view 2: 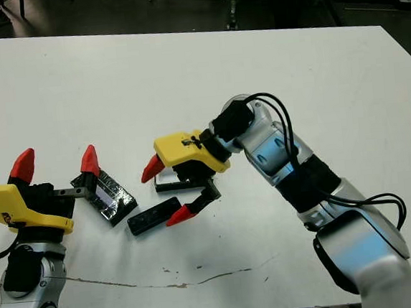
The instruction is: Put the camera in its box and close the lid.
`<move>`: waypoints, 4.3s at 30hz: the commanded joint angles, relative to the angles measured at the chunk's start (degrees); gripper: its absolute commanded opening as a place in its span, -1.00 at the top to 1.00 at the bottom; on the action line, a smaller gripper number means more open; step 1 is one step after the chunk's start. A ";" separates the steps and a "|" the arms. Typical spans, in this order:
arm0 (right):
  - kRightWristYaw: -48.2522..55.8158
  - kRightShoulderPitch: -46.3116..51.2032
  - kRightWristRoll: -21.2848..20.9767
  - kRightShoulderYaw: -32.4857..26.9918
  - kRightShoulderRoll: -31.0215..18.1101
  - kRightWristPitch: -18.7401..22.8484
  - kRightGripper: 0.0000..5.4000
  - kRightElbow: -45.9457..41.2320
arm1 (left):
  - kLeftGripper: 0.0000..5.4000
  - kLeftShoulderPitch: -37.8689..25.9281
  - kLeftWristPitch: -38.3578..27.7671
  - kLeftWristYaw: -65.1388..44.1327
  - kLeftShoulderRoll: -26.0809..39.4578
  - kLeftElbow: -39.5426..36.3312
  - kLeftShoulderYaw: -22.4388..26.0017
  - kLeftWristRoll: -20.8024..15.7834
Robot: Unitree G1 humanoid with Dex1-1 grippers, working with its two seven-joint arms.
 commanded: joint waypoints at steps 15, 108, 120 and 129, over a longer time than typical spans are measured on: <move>-2.28 0.58 -3.01 1.72 1.43 -4.52 -0.61 5.55 | -1.00 0.62 0.25 0.68 -0.45 -0.36 -0.44 1.07; -3.32 -18.99 -4.32 -9.40 -8.71 5.33 0.38 19.55 | -1.00 1.57 0.88 0.74 -1.50 -1.00 -1.37 0.85; -3.89 -21.11 -14.64 -5.40 -7.74 -6.74 0.38 31.92 | -1.00 1.73 1.13 0.76 -1.44 -1.38 -1.92 1.37; -3.30 -19.29 -18.27 -3.88 -6.94 -5.09 0.38 30.60 | -1.00 1.41 0.85 0.43 -1.27 -1.07 -1.74 0.87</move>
